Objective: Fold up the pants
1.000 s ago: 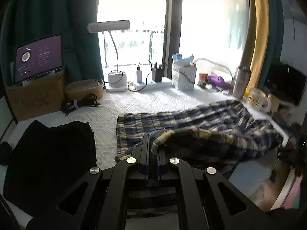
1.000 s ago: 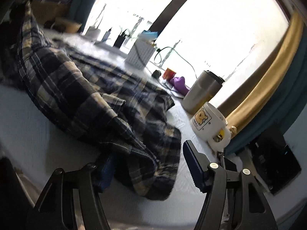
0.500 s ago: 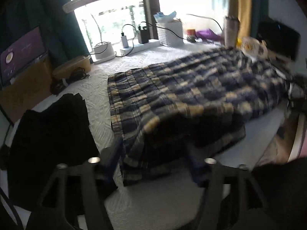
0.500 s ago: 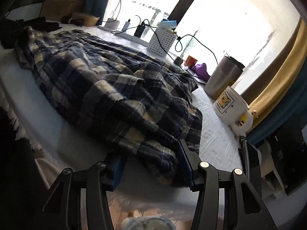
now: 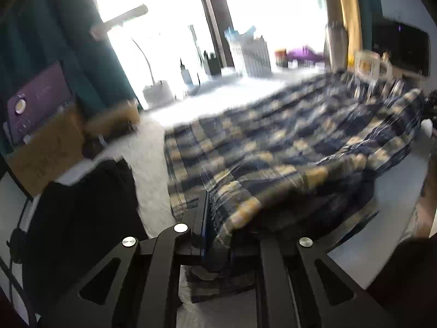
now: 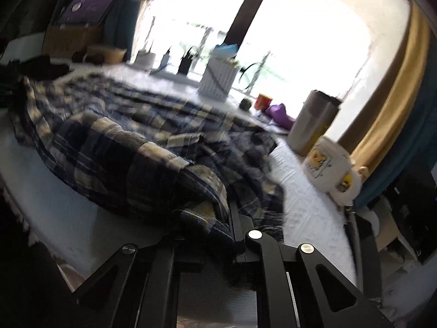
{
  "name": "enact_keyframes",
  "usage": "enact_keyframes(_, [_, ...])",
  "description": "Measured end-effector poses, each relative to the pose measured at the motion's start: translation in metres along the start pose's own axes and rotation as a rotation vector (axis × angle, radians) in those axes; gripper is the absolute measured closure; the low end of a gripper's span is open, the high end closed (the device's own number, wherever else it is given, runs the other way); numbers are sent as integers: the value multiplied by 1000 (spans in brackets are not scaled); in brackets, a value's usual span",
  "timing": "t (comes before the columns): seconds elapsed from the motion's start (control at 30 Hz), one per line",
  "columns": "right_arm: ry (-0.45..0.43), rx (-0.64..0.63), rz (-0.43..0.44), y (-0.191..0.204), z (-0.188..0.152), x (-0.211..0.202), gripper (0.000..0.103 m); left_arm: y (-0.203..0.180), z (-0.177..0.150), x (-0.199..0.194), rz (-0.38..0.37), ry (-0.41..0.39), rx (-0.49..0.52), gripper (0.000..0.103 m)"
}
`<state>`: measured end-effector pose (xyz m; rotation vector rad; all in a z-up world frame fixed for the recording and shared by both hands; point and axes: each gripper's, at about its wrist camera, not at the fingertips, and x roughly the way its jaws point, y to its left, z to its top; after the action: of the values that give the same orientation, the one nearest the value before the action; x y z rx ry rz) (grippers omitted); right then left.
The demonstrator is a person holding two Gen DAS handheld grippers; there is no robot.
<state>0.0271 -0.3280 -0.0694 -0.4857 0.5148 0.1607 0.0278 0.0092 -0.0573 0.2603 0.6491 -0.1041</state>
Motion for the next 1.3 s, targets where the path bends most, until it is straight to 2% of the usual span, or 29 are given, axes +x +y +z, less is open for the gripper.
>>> enact_keyframes(0.23, [-92,53,-48,-19,21,-33,92,5,29,-65,-16,-159,-59,96])
enact_keyframes(0.37, [-144,94,-72,-31,32,-51,92,2,42,-92,-39,-211,-66,96])
enact_keyframes(0.53, [-193,171,-69,-49,40,-67,92,1,58,-121,-109,-254,-101,96])
enact_keyframes(0.7, [-256,262,-78,-64,46,-80,92,-5,72,-138,-153,-303,-101,96])
enact_keyframes(0.97, [-338,321,-83,-81,69,-83,92,-5,94,-148,-188,-359,-93,96])
enact_keyframes(1.13, [-353,346,-90,-91,85,-75,92,3,105,-134,-180,-340,-115,96])
enact_keyframes(1.3, [-325,365,-85,-99,93,-56,92,13,114,-115,-168,-311,-129,96])
